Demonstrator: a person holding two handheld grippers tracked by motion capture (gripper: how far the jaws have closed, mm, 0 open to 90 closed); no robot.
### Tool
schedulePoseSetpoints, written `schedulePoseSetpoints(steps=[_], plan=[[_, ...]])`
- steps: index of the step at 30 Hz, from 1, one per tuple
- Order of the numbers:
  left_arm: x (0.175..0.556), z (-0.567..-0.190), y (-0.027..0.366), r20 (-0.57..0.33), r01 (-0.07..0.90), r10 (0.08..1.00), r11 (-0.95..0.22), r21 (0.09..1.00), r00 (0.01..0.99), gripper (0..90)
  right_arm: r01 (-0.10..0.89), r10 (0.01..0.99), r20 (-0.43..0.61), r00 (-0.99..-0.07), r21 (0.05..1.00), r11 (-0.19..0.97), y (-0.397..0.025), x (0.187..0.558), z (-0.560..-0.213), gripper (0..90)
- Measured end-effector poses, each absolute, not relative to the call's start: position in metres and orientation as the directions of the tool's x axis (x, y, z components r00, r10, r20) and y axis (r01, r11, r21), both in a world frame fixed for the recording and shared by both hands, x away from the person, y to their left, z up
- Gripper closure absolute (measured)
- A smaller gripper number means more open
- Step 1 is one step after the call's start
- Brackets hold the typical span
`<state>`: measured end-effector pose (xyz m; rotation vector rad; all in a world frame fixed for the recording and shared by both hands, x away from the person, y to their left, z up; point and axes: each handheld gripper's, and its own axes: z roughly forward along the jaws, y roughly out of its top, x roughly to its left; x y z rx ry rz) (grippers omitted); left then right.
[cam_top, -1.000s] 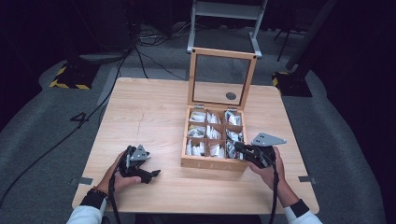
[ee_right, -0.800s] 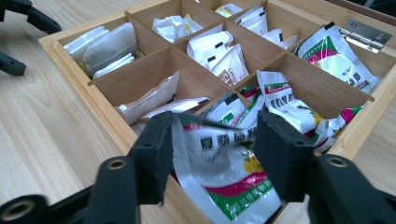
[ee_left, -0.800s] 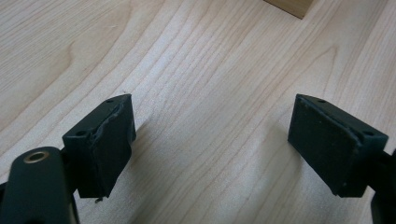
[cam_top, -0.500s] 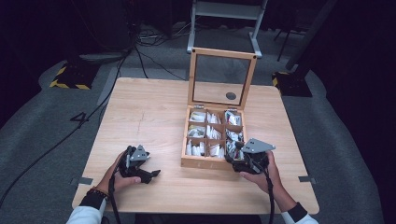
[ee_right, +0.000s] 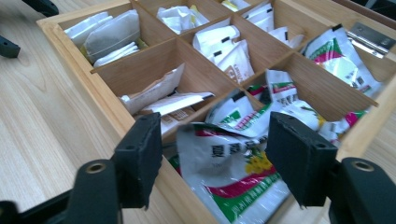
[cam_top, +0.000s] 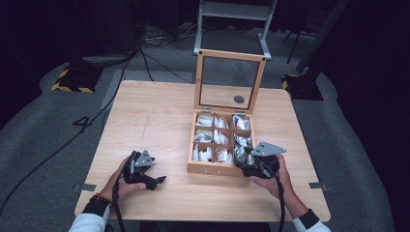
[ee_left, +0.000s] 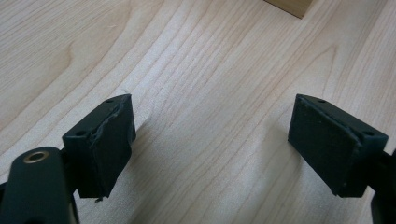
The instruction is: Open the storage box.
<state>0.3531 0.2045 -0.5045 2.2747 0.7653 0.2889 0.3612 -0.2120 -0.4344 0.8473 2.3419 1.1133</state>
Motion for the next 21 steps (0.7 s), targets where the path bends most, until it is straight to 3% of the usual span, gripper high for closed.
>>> schedulePoseSetpoints(steps=[4,13,18,21], plan=[[0.353,-0.505,0.204,-0.012,0.441,0.6,-0.574,0.69,0.8,15.4,0.349,0.7,-0.139,-0.7,0.789,0.506,-0.21,0.362,-0.435,38.9],[0.353,-0.504,0.205,-0.012,0.44,0.599,-0.575,0.689,0.801,15.5,0.38,0.724,-0.112,-0.681,0.791,0.48,-0.226,0.363,-0.433,40.8],[0.353,-0.504,0.205,-0.012,0.44,0.598,-0.575,0.689,0.801,15.4,0.415,0.731,-0.071,-0.678,0.785,0.461,-0.222,0.363,-0.437,49.6],[0.353,-0.504,0.205,-0.012,0.441,0.599,-0.575,0.689,0.8,15.4,0.433,0.749,-0.099,-0.655,0.764,0.479,-0.216,0.362,-0.437,54.9]])
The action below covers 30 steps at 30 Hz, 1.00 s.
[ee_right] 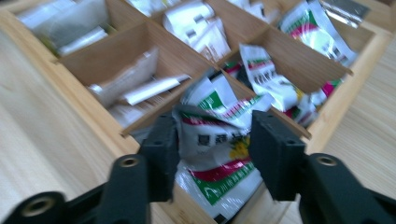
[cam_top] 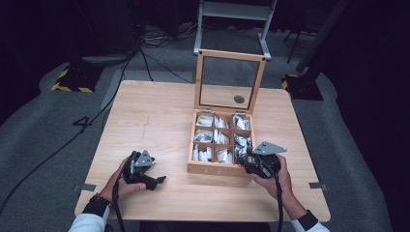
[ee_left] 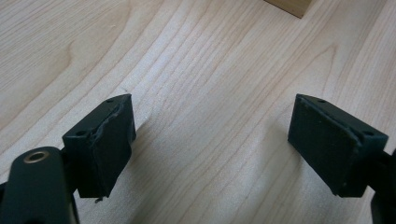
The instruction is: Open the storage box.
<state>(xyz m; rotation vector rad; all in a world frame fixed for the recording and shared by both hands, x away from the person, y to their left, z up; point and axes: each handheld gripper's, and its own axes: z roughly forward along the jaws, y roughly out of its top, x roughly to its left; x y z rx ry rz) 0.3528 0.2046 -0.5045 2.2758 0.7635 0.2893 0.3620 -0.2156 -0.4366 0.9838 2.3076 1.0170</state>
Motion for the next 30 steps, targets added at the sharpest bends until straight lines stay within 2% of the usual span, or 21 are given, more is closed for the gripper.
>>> schedulePoseSetpoints(steps=[4,8,14,21,30], plan=[[0.353,-0.504,0.205,-0.012,0.441,0.599,-0.575,0.689,0.801,15.4,0.479,0.776,-0.061,-0.628,0.756,0.447,-0.217,0.362,-0.438,59.1],[0.353,-0.504,0.205,-0.012,0.441,0.599,-0.575,0.689,0.8,15.4,0.464,0.783,-0.119,-0.611,0.747,0.476,-0.211,0.36,-0.439,61.9],[0.353,-0.504,0.205,-0.012,0.441,0.599,-0.575,0.689,0.801,15.5,0.48,0.78,-0.084,-0.621,0.745,0.463,-0.214,0.367,-0.444,65.6],[0.353,-0.504,0.205,-0.014,0.441,0.599,-0.574,0.69,0.801,15.4,0.46,0.764,-0.09,-0.638,0.752,0.472,-0.217,0.367,-0.442,81.7],[0.354,-0.505,0.204,-0.015,0.442,0.598,-0.575,0.689,0.802,15.1,0.418,0.732,-0.084,-0.676,0.774,0.475,-0.227,0.368,-0.435,85.7]])
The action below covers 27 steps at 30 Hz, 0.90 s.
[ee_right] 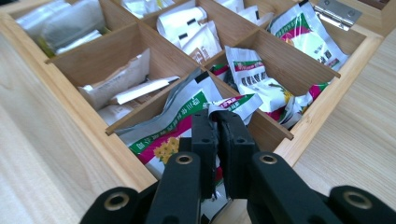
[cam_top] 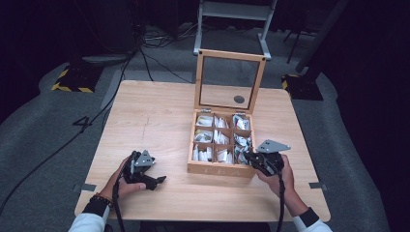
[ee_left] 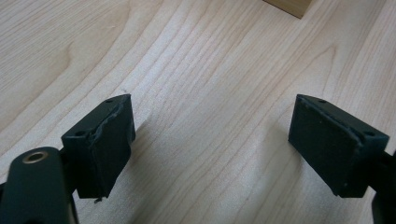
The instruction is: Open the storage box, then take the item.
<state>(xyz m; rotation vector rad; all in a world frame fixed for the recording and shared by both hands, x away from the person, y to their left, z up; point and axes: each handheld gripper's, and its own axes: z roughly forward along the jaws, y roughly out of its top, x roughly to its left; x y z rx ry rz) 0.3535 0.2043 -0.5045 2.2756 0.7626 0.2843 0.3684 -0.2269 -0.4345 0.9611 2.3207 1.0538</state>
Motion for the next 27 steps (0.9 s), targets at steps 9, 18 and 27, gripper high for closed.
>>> schedulePoseSetpoints(steps=[9,18,27], plan=[[0.354,-0.505,0.204,-0.015,0.441,0.597,-0.575,0.689,0.802,15.1,0.387,0.705,-0.061,-0.707,0.801,0.457,-0.238,0.368,-0.428,87.4],[0.354,-0.504,0.204,-0.015,0.441,0.597,-0.575,0.689,0.802,15.1,0.341,0.695,-0.047,-0.718,0.846,0.41,-0.244,0.365,-0.412,87.7],[0.354,-0.504,0.204,-0.013,0.442,0.599,-0.575,0.688,0.801,15.0,0.283,0.68,-0.062,-0.73,0.879,0.385,-0.248,0.358,-0.397,87.7]])
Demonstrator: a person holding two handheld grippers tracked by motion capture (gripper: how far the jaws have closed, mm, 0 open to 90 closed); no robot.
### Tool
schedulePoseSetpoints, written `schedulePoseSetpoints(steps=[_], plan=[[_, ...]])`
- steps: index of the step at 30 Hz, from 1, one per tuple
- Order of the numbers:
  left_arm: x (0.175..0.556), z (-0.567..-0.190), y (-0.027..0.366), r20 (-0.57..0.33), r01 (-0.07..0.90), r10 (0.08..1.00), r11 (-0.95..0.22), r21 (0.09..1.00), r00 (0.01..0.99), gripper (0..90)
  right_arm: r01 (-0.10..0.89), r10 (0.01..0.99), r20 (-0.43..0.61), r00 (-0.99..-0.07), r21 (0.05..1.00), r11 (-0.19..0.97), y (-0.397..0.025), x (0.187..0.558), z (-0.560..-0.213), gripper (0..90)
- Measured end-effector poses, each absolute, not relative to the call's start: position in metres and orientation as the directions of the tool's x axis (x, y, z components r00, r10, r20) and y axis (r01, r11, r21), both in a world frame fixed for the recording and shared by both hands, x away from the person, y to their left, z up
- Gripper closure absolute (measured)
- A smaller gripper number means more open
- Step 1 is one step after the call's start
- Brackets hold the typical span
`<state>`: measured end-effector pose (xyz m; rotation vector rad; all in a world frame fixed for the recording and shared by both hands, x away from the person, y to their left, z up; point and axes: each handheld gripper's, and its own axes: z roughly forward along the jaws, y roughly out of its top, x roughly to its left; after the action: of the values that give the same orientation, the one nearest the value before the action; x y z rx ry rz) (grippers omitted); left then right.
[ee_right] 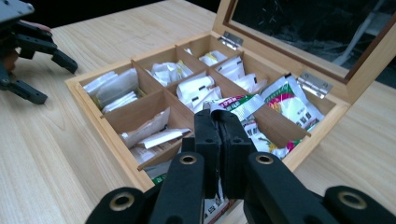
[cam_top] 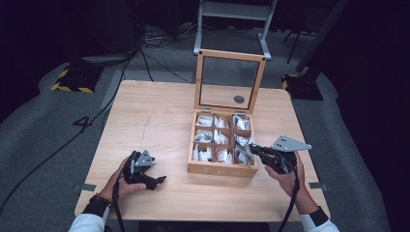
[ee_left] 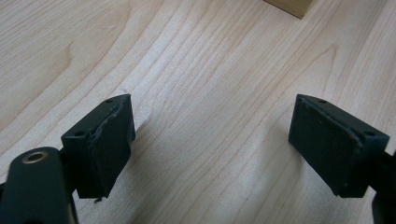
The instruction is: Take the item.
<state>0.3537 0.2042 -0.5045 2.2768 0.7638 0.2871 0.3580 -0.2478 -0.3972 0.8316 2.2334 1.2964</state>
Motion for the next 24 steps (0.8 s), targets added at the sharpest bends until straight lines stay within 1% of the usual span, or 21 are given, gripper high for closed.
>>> schedulePoseSetpoints(steps=[8,16,24], plan=[[0.354,-0.505,0.204,-0.014,0.443,0.601,-0.573,0.69,0.799,14.9,0.241,0.647,-0.061,-0.76,0.898,0.368,-0.25,0.348,-0.387,87.7],[0.353,-0.505,0.203,-0.015,0.451,0.61,-0.568,0.689,0.792,14.8,0.191,0.587,-0.087,-0.805,0.899,0.395,-0.239,0.329,-0.38,87.6],[0.353,-0.505,0.203,-0.015,0.449,0.609,-0.568,0.689,0.793,14.8,0.168,0.524,-0.091,-0.847,0.89,0.424,-0.23,0.313,-0.382,87.5]])
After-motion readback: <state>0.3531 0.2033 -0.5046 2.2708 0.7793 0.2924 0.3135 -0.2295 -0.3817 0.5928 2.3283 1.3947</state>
